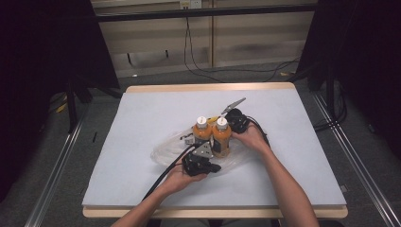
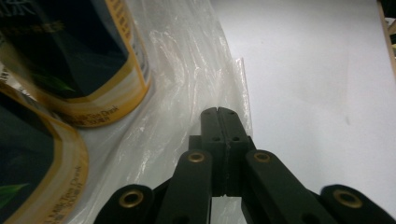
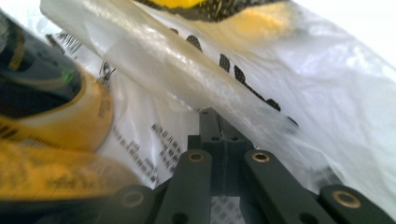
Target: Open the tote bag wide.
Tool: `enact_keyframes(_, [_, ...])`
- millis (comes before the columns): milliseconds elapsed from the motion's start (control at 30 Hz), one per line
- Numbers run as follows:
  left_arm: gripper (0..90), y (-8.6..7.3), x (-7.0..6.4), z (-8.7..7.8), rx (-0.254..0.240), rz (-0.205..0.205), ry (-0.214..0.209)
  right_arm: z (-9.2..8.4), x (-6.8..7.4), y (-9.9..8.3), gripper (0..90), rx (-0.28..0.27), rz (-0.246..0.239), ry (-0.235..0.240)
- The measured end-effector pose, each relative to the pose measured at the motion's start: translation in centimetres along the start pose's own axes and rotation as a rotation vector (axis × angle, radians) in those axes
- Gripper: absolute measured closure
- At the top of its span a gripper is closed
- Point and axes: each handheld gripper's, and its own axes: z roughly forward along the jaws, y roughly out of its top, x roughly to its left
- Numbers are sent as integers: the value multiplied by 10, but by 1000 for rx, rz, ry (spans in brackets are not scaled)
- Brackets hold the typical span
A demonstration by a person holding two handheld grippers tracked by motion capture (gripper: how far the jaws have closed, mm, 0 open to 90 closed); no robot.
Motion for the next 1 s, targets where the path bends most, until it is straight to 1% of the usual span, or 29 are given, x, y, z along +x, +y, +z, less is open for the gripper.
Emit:
enact_keyframes(33, [900, 0, 0, 0, -4, 1, -3, 1, -1, 1, 900, -4, 2, 2])
enact_keyframes(67, [900, -1, -1, 2, -24, -3, -10, 1, -1, 1, 900, -7, 9, 3])
enact_keyframes(100, [900, -1, -2, 2, -26, -7, -6, 2, -2, 1, 900, -13, 14, 3])
enact_keyframes(133, [900, -1, -2, 1, -16, -4, -13, 3, -2, 1, 900, -18, 17, 2])
enact_keyframes(167, [900, -1, -2, 2, -24, -3, -14, 3, -2, 2, 900, -19, 17, 0])
enact_keyframes(233, [900, -1, -3, 1, -13, 2, -18, 4, -3, 3, 900, -13, 17, -11])
enact_keyframes(267, [900, -1, -4, 2, -25, 0, -17, 5, -4, 4, 900, -20, 18, -7])
enact_keyframes(300, [900, -1, -4, 2, -27, 2, -17, 6, -4, 5, 900, -16, 17, -10])
enact_keyframes(333, [900, -1, -5, 1, -12, 2, -17, 6, -4, 7, 900, -10, 19, -19])
enact_keyframes(367, [900, -1, -5, 1, -19, 9, -20, 8, -5, 9, 900, -6, 17, -25])
enact_keyframes(400, [900, -1, -6, 1, -13, 14, -17, 8, -5, 11, 900, -2, 4, -29])
enact_keyframes(467, [900, -1, -7, 1, -18, 13, -25, 11, -5, 14, 900, -5, -7, -39])
enact_keyframes(567, [900, -1, -8, 1, -14, 14, -30, 13, -8, 16, 900, -11, 19, -41])
enact_keyframes(600, [900, -1, -8, 1, -15, 22, -30, 14, -9, 17, 900, -12, 15, -43])
enact_keyframes(633, [900, -1, -8, 1, -8, 25, -25, 15, -9, 19, 900, -3, 20, -53])
enact_keyframes(733, [900, -1, -10, 1, -15, 17, -32, 18, -9, 25, 900, 11, 17, -80])
enact_keyframes(800, [900, -1, -10, 1, -10, 23, -36, 20, -11, 28, 900, 9, 31, -78])
enact_keyframes(867, [900, -1, -11, 1, -8, 31, -35, 23, -14, 30, 900, -1, 33, -80])
enact_keyframes(900, [900, -1, -12, 0, -6, 28, -39, 23, -13, 30, 900, 7, 50, -78])
enact_keyframes(933, [900, -1, -12, 1, -8, 29, -40, 24, -15, 31, 900, -2, 40, -80])
enact_keyframes(967, [900, -1, -13, 0, -6, 30, -41, 24, -15, 32, 900, -1, 45, -84])
enact_keyframes(1000, [900, -1, -13, 1, -9, 33, -40, 25, -16, 32, 900, -6, 48, -78])
